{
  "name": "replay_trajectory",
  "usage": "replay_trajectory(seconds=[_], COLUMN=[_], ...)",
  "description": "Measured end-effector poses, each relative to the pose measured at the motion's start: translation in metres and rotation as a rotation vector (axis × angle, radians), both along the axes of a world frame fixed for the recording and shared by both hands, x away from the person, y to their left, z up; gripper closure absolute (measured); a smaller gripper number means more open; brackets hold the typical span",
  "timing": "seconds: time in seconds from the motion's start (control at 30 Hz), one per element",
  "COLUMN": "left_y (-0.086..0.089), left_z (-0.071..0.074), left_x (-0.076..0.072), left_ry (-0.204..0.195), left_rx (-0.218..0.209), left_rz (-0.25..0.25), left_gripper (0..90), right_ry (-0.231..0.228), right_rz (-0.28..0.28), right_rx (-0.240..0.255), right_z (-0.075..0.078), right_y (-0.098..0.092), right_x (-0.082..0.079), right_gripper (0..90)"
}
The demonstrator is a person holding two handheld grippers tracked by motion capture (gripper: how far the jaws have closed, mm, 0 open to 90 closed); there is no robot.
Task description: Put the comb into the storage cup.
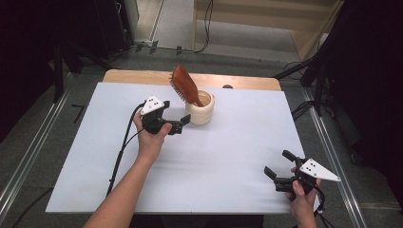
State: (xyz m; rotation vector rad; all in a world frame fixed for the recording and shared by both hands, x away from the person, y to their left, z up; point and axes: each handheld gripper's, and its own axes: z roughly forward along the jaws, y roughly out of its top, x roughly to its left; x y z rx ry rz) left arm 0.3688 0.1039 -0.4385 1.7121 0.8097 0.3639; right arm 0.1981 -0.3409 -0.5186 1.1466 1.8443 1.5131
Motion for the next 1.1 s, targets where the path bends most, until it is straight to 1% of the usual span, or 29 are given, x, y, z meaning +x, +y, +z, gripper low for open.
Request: replay_trajectory(seconds=[0.07, 0.3, 0.33, 0.67, 0.7, 0.87, 1.0, 1.1], left_y=[0.003, 0.013, 0.015, 0.031, 0.033, 0.040, 0.045, 0.049], left_z=[0.001, 0.003, 0.003, -0.003, -0.003, -0.005, -0.008, -0.009], left_x=[-0.004, -0.017, -0.019, -0.035, -0.036, -0.046, -0.052, -0.056], left_ry=[-0.003, -0.024, -0.028, -0.034, -0.041, -0.051, -0.052, -0.056], left_rx=[-0.010, -0.012, -0.005, -0.003, 0.003, -0.002, 0.004, 0.000], left_rz=[-0.001, -0.005, -0.004, 0.002, 0.003, 0.011, 0.013, 0.015], left_gripper=[0.0, 0.0, 0.0, 0.0, 0.0, 0.0, 0.0, 0.0], right_ry=[0.000, 0.001, 0.001, 0.002, 0.001, 0.002, 0.001, 0.001], right_rz=[0.000, -0.001, -0.001, -0.003, -0.003, -0.003, -0.003, -0.004], right_rx=[-0.001, -0.001, -0.002, -0.002, -0.002, -0.003, -0.005, -0.005], right_z=[0.000, 0.000, 0.000, 0.000, 0.000, 0.000, 0.000, 0.000], right_y=[0.000, 0.000, 0.000, 0.000, 0.000, 0.000, 0.001, 0.001], right_x=[0.000, 0.000, 0.000, 0.000, 0.000, 0.000, 0.000, 0.000], right_gripper=[0.0, 0.0, 0.0, 0.0, 0.0, 0.0, 0.0, 0.0])
